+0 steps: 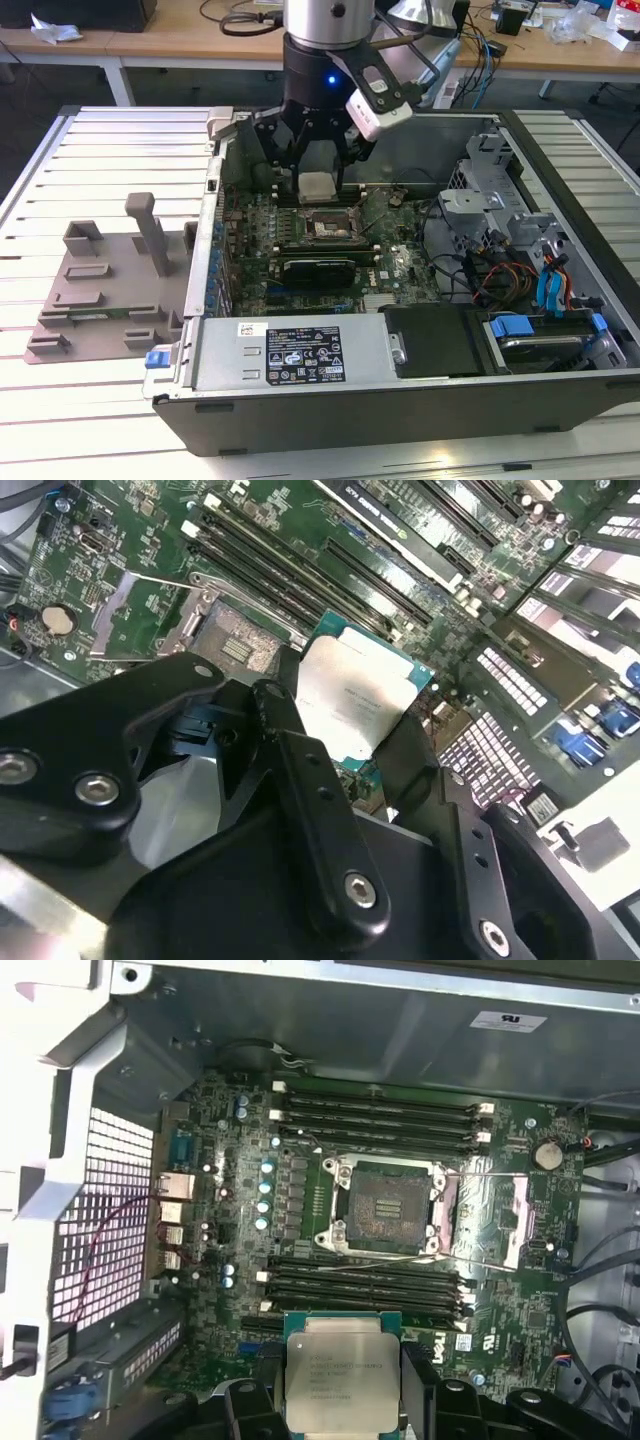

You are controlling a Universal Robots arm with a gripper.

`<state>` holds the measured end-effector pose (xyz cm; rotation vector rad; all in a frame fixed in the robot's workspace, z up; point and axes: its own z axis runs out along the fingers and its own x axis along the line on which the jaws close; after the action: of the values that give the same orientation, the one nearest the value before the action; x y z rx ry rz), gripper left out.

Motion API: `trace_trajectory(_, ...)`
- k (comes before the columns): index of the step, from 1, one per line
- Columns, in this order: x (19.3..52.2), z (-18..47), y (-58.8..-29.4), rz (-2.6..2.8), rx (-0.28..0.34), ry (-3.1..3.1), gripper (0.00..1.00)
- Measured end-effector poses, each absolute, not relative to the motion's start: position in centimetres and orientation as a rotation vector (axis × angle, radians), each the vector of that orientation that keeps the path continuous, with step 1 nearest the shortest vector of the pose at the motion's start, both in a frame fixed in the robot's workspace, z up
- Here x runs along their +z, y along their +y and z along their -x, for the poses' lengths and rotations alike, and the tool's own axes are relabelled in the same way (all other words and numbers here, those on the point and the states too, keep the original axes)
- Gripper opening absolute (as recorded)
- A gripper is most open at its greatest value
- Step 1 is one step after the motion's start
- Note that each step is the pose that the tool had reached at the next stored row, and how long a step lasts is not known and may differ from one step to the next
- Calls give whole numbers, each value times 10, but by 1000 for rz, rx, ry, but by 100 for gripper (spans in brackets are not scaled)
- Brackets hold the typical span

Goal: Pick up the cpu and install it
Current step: 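Pick up the cpu and move it towards the insertion slot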

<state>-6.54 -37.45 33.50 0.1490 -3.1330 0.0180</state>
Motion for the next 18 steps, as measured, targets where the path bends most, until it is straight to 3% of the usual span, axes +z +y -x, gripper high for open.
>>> trace_trajectory(18, 307, 54, -374, -149, 18, -3130, 55)
